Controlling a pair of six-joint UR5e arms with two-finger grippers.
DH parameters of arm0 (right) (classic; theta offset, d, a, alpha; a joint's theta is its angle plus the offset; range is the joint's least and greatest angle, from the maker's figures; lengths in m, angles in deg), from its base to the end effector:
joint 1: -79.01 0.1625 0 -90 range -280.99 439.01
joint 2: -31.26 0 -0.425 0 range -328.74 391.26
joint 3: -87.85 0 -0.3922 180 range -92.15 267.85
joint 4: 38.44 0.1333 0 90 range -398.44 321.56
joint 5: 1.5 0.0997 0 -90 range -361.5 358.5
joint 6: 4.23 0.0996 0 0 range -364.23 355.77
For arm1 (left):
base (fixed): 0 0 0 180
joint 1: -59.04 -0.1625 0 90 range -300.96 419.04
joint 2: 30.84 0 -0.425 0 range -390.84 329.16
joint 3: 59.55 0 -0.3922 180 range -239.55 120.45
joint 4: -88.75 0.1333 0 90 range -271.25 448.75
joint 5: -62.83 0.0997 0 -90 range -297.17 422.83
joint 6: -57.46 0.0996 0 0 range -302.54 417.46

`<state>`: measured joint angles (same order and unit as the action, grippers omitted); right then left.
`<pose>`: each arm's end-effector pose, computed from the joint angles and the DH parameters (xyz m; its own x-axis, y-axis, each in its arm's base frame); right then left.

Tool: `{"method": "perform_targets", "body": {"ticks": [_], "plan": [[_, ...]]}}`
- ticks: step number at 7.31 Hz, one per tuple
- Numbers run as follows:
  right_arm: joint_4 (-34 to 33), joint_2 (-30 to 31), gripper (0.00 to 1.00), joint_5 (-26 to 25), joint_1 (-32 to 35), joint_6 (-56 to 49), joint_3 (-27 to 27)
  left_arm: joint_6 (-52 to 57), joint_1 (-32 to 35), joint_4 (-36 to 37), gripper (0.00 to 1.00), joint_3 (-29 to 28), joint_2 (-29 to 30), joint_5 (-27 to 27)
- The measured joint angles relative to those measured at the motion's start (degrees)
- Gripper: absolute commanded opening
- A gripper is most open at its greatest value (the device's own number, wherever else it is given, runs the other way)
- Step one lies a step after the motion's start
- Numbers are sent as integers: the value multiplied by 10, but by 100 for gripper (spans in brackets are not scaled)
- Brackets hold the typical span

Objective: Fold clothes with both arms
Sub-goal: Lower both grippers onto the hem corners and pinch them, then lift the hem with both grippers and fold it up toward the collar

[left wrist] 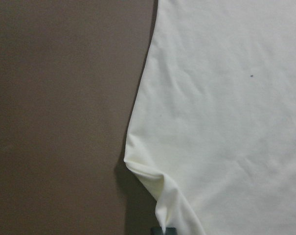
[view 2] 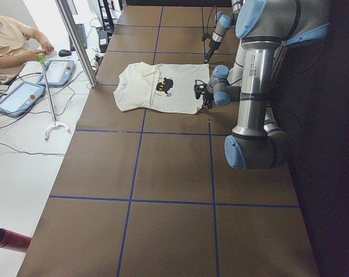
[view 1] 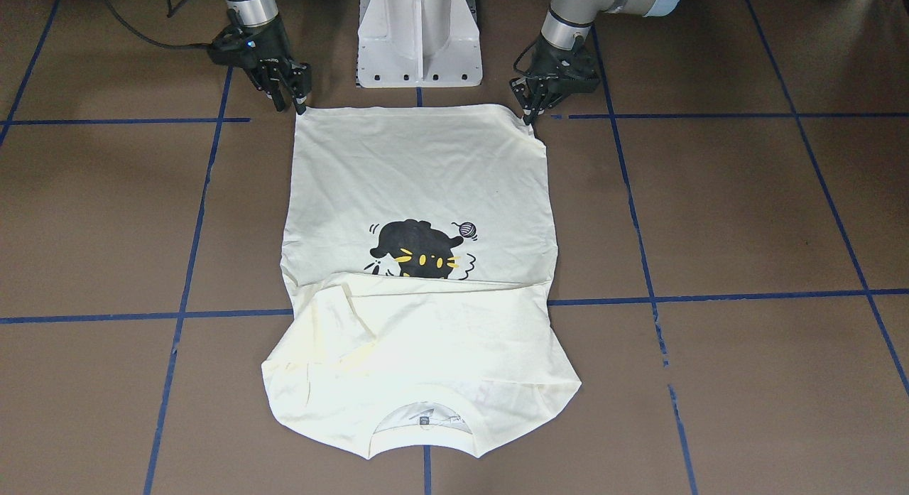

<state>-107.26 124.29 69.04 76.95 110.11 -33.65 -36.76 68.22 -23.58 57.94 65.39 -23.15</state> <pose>-0.4641 -0.1499 0.3848 0.4989 0.3709 0.7833 -0.4670 0.8764 -0.1176 0.4815 -0.2199 0.3400 0.5339 -0.1606 -0.8302 0.2565 0.9663 -0.0220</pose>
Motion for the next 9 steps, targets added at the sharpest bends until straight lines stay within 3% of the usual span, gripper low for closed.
{"method": "perform_targets", "body": {"ticks": [1,2,5,7,9], "plan": [[0,-9,44,-3,-2,0,8,0,0,0,0,0,0,1],[0,-20,3,-6,-3,0,17,0,0,0,0,0,-1,2],[0,-29,0,-9,-2,3,23,-1,0,0,0,2,-1,2],[-9,-20,0,-4,3,0,0,2,0,3,0,8,-1,1],[-114,-6,0,23,4,-2,-113,39,2,90,0,95,0,-23]]}}
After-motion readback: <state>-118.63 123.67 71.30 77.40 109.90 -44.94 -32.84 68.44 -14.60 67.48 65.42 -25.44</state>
